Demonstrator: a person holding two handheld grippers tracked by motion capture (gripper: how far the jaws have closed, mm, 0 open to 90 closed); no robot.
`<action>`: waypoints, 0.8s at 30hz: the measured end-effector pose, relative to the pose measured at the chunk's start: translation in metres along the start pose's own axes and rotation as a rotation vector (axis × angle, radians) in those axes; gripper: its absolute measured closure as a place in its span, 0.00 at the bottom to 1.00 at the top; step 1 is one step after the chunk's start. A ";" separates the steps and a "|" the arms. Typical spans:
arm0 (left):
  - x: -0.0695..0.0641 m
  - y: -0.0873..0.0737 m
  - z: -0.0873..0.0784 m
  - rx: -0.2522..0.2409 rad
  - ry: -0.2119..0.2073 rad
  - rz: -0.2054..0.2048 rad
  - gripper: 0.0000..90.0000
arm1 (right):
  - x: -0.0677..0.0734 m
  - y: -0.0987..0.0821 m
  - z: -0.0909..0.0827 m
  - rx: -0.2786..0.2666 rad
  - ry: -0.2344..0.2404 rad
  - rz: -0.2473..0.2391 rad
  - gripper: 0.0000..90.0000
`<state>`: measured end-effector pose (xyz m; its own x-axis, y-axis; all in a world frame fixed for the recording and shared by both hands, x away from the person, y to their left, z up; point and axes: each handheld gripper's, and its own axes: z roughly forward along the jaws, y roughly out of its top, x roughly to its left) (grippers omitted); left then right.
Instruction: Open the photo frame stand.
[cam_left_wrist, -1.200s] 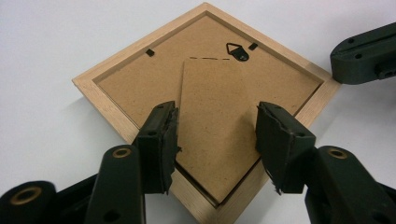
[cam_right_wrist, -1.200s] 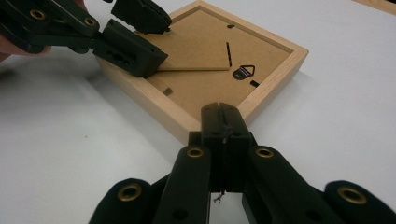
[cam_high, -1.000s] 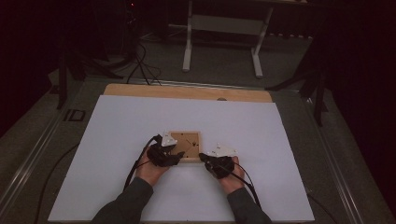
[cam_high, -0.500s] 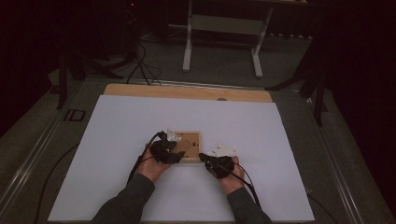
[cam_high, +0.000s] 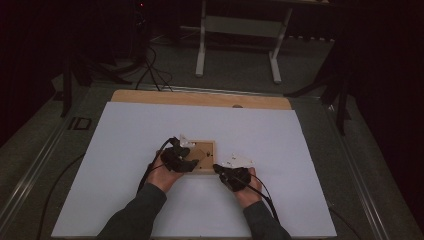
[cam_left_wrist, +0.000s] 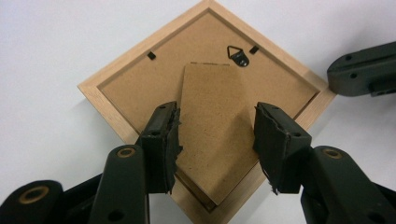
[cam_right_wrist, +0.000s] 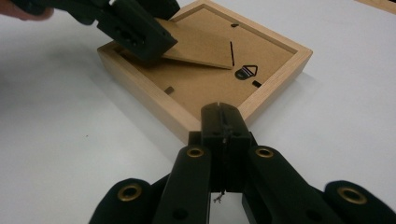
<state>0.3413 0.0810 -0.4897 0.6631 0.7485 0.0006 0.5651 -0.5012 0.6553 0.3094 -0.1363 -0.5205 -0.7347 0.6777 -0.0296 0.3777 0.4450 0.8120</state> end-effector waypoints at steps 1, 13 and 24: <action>0.000 0.000 0.000 0.001 0.000 0.000 0.57 | 0.000 0.000 0.000 0.000 0.000 -0.001 1.00; 0.000 -0.002 0.001 0.008 0.004 0.007 0.56 | 0.000 0.000 0.000 -0.001 0.001 0.001 1.00; 0.000 -0.013 0.001 0.013 0.015 0.004 0.52 | 0.000 0.000 0.000 -0.002 0.001 0.001 1.00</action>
<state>0.3344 0.0868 -0.4993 0.6579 0.7529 0.0150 0.5686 -0.5097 0.6457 0.3096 -0.1363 -0.5206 -0.7352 0.6773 -0.0284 0.3771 0.4435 0.8131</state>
